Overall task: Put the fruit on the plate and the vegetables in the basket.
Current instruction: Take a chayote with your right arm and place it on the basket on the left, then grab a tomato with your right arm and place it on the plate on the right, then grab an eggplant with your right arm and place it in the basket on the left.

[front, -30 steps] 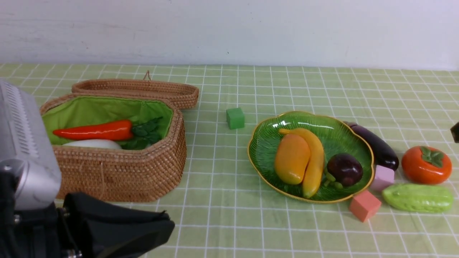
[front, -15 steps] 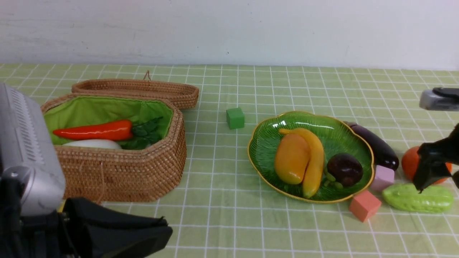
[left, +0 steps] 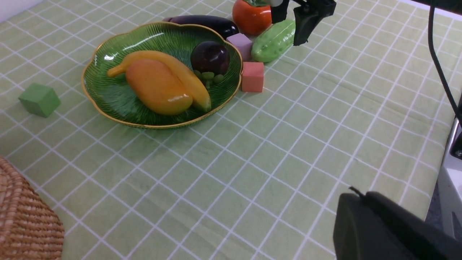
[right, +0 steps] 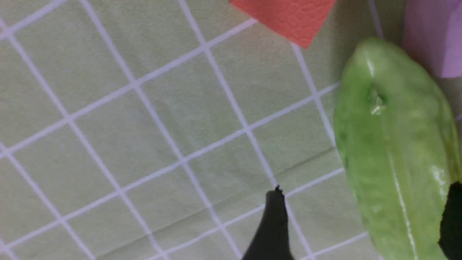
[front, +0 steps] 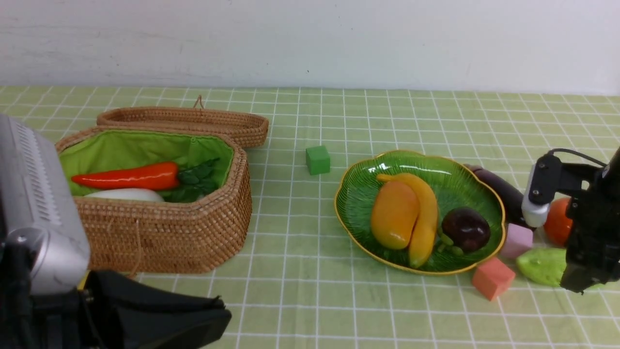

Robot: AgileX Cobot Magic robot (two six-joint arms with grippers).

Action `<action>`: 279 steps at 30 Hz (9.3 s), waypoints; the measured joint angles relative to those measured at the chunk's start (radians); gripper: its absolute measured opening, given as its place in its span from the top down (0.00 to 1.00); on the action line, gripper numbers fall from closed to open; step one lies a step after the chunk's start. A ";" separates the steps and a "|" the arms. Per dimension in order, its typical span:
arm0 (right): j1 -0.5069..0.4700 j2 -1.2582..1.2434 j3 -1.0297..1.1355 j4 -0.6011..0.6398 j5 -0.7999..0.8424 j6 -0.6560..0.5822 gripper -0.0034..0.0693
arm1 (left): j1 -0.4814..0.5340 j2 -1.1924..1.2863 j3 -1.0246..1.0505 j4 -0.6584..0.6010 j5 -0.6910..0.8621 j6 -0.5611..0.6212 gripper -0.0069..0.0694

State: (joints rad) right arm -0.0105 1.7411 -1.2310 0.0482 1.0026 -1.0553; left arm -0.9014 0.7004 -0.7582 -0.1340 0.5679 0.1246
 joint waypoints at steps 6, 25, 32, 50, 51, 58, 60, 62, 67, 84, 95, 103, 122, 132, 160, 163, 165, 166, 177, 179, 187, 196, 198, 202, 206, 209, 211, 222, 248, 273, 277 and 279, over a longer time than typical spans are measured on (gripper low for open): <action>0.000 0.031 0.000 -0.007 -0.083 -0.064 0.17 | 0.000 0.000 0.000 0.005 -0.001 0.000 0.93; 0.000 0.191 -0.010 0.004 -0.112 -0.090 0.31 | 0.000 0.000 0.000 0.008 -0.003 0.008 0.93; 0.000 0.174 -0.007 0.045 -0.044 -0.064 0.31 | 0.000 0.000 0.000 0.008 -0.005 0.008 0.93; 0.100 -0.249 -0.001 0.278 0.190 0.588 0.31 | 0.000 -0.057 0.000 0.208 -0.013 -0.050 0.93; 0.132 -0.278 -0.001 0.306 0.163 0.604 0.31 | 0.000 -0.073 0.000 0.249 -0.013 -0.087 0.93; 0.471 -0.307 -0.106 0.453 -0.161 0.624 0.31 | 0.000 -0.171 0.000 0.765 0.098 -0.668 0.93; 0.523 -0.288 -0.137 0.461 -0.212 0.615 0.31 | 0.000 -0.184 0.000 0.828 0.130 -0.752 0.93; 0.591 -0.240 -0.202 0.466 -0.271 0.599 0.31 | 0.000 -0.212 0.000 0.927 0.181 -0.875 0.93; 0.725 -0.018 -0.460 0.469 -0.373 0.537 0.31 | 0.000 -0.269 0.000 1.002 0.250 -0.997 0.93; 0.793 0.503 -0.941 0.490 -0.603 0.462 0.27 | 0.000 -0.271 0.000 0.988 0.255 -1.000 0.93; 0.793 0.433 -0.946 0.398 -0.368 0.503 0.09 | 0.000 -0.271 0.000 0.979 0.212 -0.999 0.93; 0.779 0.188 -0.948 0.015 0.163 0.775 0.59 | 0.000 -0.260 0.000 0.638 0.133 -0.697 0.93; 0.052 -0.197 -0.324 -0.221 0.244 1.294 0.69 | 0.000 -0.208 0.000 0.134 -0.025 -0.196 0.93; -0.218 0.006 -0.248 0.050 0.052 1.260 0.03 | 0.000 -0.208 0.000 0.134 -0.025 -0.195 0.93; -0.257 0.279 -0.268 0.320 -0.198 1.101 0.14 | 0.000 -0.208 0.000 0.134 -0.029 -0.198 0.93; -0.257 0.289 -0.269 0.375 -0.200 1.055 0.16 | 0.000 -0.208 0.000 0.134 -0.032 -0.198 0.93; -0.257 0.295 -0.269 0.426 -0.200 1.011 0.20 | 0.000 -0.208 0.000 0.134 -0.037 -0.198 0.93; -0.257 0.299 -0.269 0.446 -0.200 0.992 0.23 | 0.000 -0.208 0.000 0.134 -0.040 -0.198 0.93; -0.265 0.305 -0.269 0.487 -0.196 0.911 0.27 | 0.000 -0.208 0.000 0.134 -0.047 -0.198 0.93; -0.265 0.301 -0.269 0.473 -0.193 0.910 0.27 | 0.000 -0.208 0.000 0.134 -0.047 -0.198 0.93; -0.263 0.124 -0.259 0.339 -0.092 0.909 0.27 | 0.000 -0.208 0.000 0.134 -0.046 -0.198 0.93; -0.128 -0.075 -0.260 0.458 0.043 0.872 0.27 | 0.000 -0.208 0.000 0.173 -0.031 -0.194 0.93; -0.091 -0.074 -0.260 0.470 0.043 0.866 0.27 | 0.000 -0.208 0.000 0.175 -0.029 -0.194 0.93; 0.017 -0.026 -0.260 0.472 0.015 0.856 0.27 | 0.000 -0.208 0.000 0.176 -0.023 -0.194 0.93; 0.083 0.057 -0.260 0.468 -0.043 0.855 0.27 | 0.000 -0.208 0.000 0.176 -0.021 -0.194 0.93; 0.088 0.096 -0.259 0.478 -0.051 0.855 0.27 | 0.000 -0.208 0.000 0.176 -0.020 -0.194 0.93; 0.088 0.122 -0.259 0.492 -0.094 0.859 0.27 | 0.000 -0.208 0.000 0.176 -0.020 -0.194 0.93; 0.088 0.179 -0.259 0.514 -0.309 0.906 0.27 | 0.000 -0.208 0.000 0.176 -0.020 -0.194 0.92; 0.088 0.108 -0.460 0.147 0.086 1.065 0.09 | 0.000 -0.208 0.000 0.176 -0.020 -0.194 0.92; -0.070 0.313 -0.492 0.168 0.005 1.055 0.27 | 0.000 -0.208 0.000 0.174 0.128 -0.145 0.92; -0.069 0.344 -0.492 0.218 -0.092 1.046 0.25 | 0.000 -0.208 0.000 0.159 0.128 -0.125 0.92; -0.069 0.365 -0.493 0.229 -0.180 1.046 0.25 | 0.000 -0.208 0.000 0.139 0.128 -0.119 0.92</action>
State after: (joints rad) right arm -0.0791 2.1059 -1.7236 0.2775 0.8222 -0.0091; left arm -0.9014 0.4929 -0.7582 0.0052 0.6961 0.0053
